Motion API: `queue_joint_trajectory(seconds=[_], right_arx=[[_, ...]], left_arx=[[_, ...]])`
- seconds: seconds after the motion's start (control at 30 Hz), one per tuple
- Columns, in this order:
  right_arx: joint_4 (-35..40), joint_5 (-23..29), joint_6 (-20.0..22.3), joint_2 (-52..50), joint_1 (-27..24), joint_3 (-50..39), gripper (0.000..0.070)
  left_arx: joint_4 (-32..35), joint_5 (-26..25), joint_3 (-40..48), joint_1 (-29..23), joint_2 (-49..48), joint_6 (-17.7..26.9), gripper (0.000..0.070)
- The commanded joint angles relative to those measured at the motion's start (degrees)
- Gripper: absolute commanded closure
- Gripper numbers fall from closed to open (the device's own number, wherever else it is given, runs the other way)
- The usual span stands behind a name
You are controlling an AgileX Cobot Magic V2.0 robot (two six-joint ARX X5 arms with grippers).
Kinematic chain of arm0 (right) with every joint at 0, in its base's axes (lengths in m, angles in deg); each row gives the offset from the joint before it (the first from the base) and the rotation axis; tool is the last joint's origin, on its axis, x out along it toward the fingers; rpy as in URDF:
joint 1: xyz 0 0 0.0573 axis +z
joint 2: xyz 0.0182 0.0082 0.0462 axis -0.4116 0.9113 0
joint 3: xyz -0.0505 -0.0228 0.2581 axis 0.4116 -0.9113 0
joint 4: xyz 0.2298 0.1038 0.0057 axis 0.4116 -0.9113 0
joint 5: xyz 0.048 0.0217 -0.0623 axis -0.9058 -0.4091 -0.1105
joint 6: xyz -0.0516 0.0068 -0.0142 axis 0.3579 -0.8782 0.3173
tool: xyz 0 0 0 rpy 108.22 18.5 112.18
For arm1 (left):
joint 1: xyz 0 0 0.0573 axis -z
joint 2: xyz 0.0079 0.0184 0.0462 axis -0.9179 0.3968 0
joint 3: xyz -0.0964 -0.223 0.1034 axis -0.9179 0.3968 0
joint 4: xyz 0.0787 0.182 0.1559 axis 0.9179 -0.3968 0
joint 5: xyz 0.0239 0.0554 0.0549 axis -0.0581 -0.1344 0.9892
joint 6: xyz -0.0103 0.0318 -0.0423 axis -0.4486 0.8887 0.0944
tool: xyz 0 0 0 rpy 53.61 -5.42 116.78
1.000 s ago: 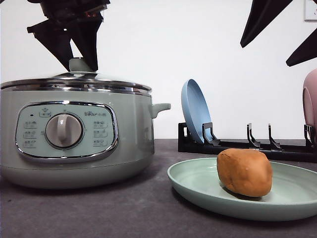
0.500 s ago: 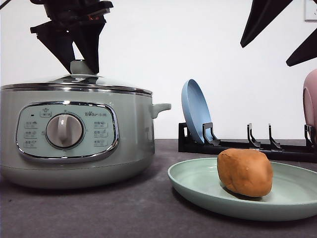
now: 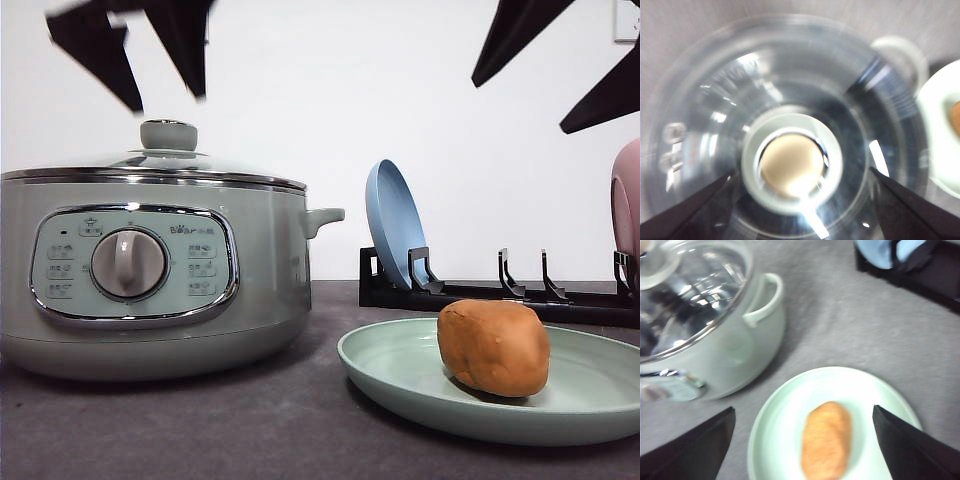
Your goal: Transfer potato from steamer to green plate
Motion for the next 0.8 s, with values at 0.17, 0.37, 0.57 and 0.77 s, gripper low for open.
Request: queue_joint_trajectory(seconds=[0.17,0.37,0.57,0.77], right_arx=[[0.36,-9.29,0.49,0.17,0.28,0.87,0.0147],[0.35,-17.98,0.42,0.17,0.28,0.87,0.0162],[0.34,-19.47,0.47,0.17,0.28,0.87,0.0592],[0.42,-19.39,0.52,0.17,0.28,0.87,0.0696]], left_arx=[[-3.43,-3.31,-0.94,0.64,-6.44,-1.25,0.0187],[-6.73,-7.35,-0.94,0.69,-11.47,-1.66,0.0215],[-8.17,-7.83,-0.94,0.7,-13.86,-1.86,0.0645],[-8.08,-7.82,-0.94,0.7,-14.22,-1.85,0.069]])
